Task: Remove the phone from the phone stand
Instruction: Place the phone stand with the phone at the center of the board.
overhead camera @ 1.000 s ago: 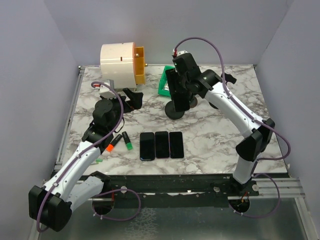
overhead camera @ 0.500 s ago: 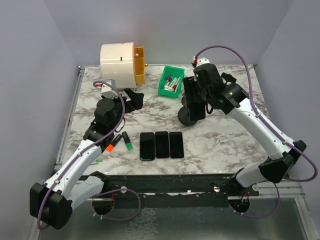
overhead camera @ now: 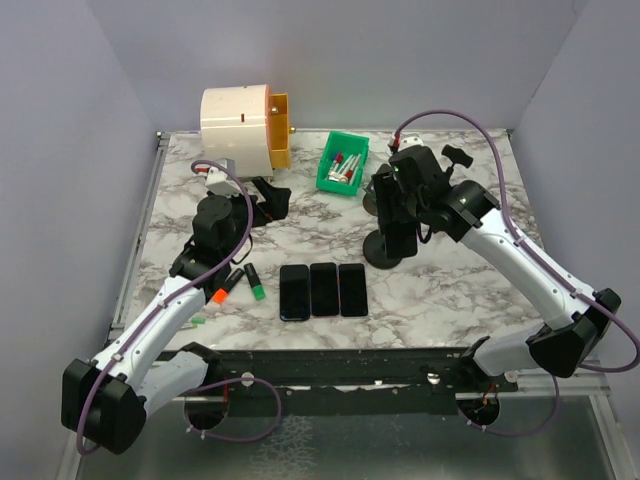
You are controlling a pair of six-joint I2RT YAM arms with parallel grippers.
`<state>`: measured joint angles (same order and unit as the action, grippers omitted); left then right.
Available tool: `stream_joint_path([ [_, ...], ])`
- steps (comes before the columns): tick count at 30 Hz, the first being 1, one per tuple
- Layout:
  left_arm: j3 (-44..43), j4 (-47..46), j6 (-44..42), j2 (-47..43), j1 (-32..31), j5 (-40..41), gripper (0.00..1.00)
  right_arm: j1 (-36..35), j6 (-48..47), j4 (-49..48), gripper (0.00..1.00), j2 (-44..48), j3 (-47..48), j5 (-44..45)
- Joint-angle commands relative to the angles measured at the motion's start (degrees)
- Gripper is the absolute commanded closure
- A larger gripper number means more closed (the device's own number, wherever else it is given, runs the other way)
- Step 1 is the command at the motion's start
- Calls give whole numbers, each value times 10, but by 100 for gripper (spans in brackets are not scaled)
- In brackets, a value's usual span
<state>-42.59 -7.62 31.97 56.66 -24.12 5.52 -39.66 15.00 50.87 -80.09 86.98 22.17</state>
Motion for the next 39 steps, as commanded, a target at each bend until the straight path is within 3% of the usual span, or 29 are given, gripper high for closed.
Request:
stream_joint_path([
  [1, 6, -7, 4, 4, -2, -13, 3, 0, 16, -73, 54, 35, -17, 34],
  [14, 7, -9, 13, 8, -2, -25, 3, 0, 29, -138, 54, 10, -62, 56],
  [22, 8, -13, 21, 14, -2, -35, 3, 0, 20, -254, 57, 55, -157, 73],
  [30, 9, -21, 32, 25, -2, -51, 3, 0, 3, -312, 59, 76, -206, 76],
  [34, 17, -87, 35, 35, -6, -169, 3, 0, 8, -296, 59, 66, -191, 69],
  [39, 69, -243, 69, 71, -42, -297, 7, 0, 18, -268, 59, 54, -167, 66],
])
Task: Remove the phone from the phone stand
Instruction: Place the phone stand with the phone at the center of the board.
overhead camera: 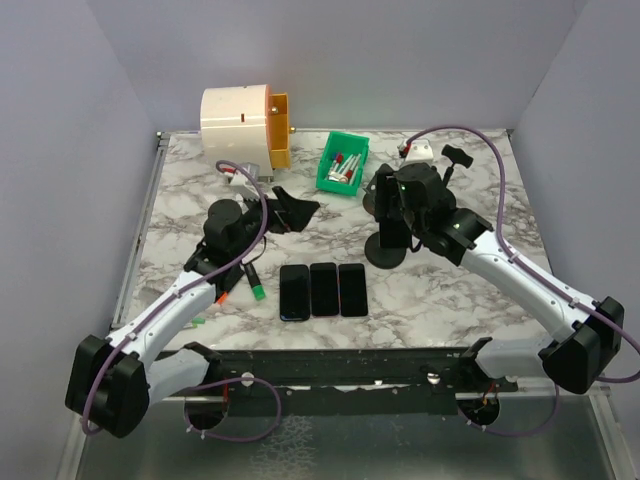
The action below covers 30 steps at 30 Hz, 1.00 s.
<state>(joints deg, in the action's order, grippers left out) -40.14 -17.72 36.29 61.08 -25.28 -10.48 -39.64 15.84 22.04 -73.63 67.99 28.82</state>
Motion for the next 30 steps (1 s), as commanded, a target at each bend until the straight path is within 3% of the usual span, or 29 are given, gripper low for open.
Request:
stream_joint_path([
  [1, 56, -178, 27, 36, -40, -155, 8, 0, 11, 22, 59, -11, 25, -2],
  [7, 55, -310, -18, 123, -118, -213, 20, 0, 19, 26, 59, -16, 34, -16],
  [15, 10, -373, -118, 235, -216, -116, 35, 0, 21, 32, 59, -13, 36, -33],
  [26, 12, -441, -129, 310, -235, -37, 62, 0, 20, 37, 59, 1, 19, -42],
  [30, 16, -461, -124, 325, -235, -16, 64, 0, 22, 41, 59, 2, 21, -46],
])
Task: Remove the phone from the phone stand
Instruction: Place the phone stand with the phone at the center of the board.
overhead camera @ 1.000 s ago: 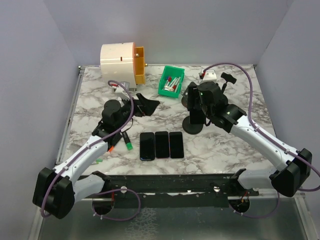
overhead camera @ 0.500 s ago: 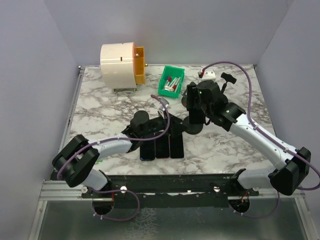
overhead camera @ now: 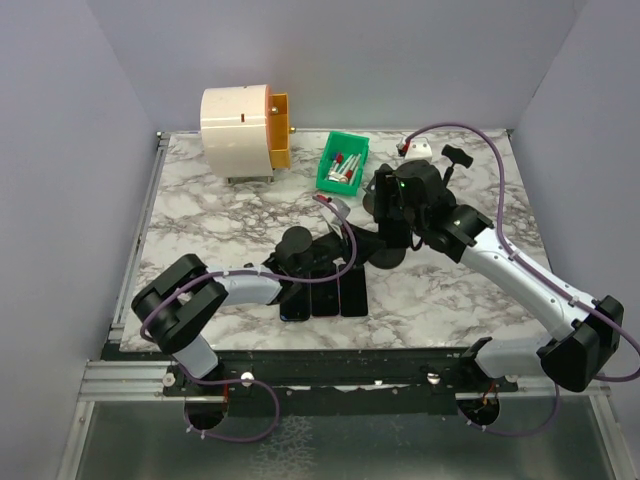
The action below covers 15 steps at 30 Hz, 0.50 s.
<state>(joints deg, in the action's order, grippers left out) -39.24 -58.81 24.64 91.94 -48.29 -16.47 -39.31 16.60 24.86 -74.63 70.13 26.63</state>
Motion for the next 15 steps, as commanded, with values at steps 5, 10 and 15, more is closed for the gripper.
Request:
stream_joint_path([
  [5, -5, -54, -12, 35, -5, 49, 68, -3, 18, 17, 59, 14, 1, -28],
  [10, -9, -60, -19, 55, -5, 58, 77, -3, 24, 25, 59, 14, 5, -36],
  [15, -9, -66, -29, 71, -5, 75, 87, -3, 31, 36, 59, 17, 6, -40],
])
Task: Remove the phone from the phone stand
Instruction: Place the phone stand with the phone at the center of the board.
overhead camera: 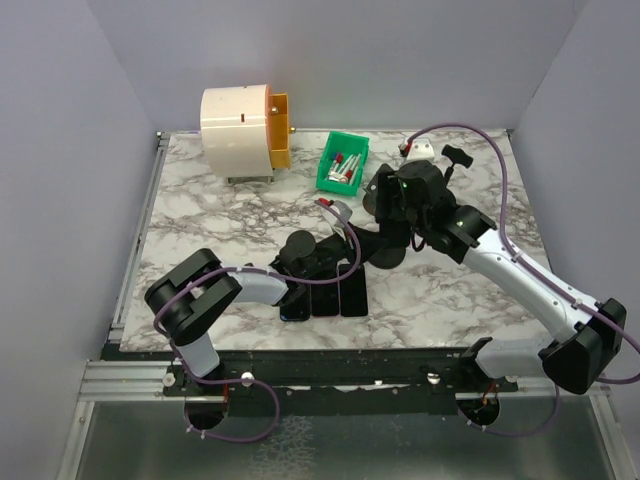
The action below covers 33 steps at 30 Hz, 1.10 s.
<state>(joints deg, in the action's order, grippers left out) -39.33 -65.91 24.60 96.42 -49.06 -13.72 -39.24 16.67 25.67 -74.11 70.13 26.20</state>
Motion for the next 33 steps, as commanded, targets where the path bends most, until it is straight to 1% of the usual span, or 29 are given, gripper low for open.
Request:
stream_joint_path([
  [1, -10, 5, -30, 29, 3, 49, 89, -4, 31, 29, 59, 13, 6, -36],
  [3, -10, 3, -32, 35, 3, 53, 92, -4, 34, 33, 59, 16, 5, -38],
  [6, -12, -1, -33, 41, 3, 57, 94, -4, 37, 37, 59, 19, 4, -40],
  [12, -16, -2, -37, 53, 4, 78, 96, -4, 43, 46, 59, 27, 2, -41],
  [20, -23, -5, -31, 60, 7, 78, 97, -4, 47, 54, 59, 35, -3, -46],
  [22, -22, -6, -28, 58, 7, 75, 96, -4, 47, 55, 58, 36, -3, -47],
  [23, -20, -6, -27, 55, 7, 73, 95, -4, 47, 55, 56, 37, -3, -49],
  [26, -14, -7, -23, 49, 7, 73, 81, -4, 48, 54, 48, 38, -2, -52],
  [28, -10, -7, -20, 44, 7, 72, 72, -4, 49, 54, 38, 39, 0, -54],
  [30, -7, -7, -16, 40, 7, 69, 65, -4, 49, 57, 26, 37, 5, -55],
  [32, -3, -8, -14, 35, 7, 66, 60, -4, 52, 62, 17, 34, 13, -55],
  [33, -2, -8, -14, 32, 7, 65, 58, -4, 53, 64, 14, 33, 17, -55],
])
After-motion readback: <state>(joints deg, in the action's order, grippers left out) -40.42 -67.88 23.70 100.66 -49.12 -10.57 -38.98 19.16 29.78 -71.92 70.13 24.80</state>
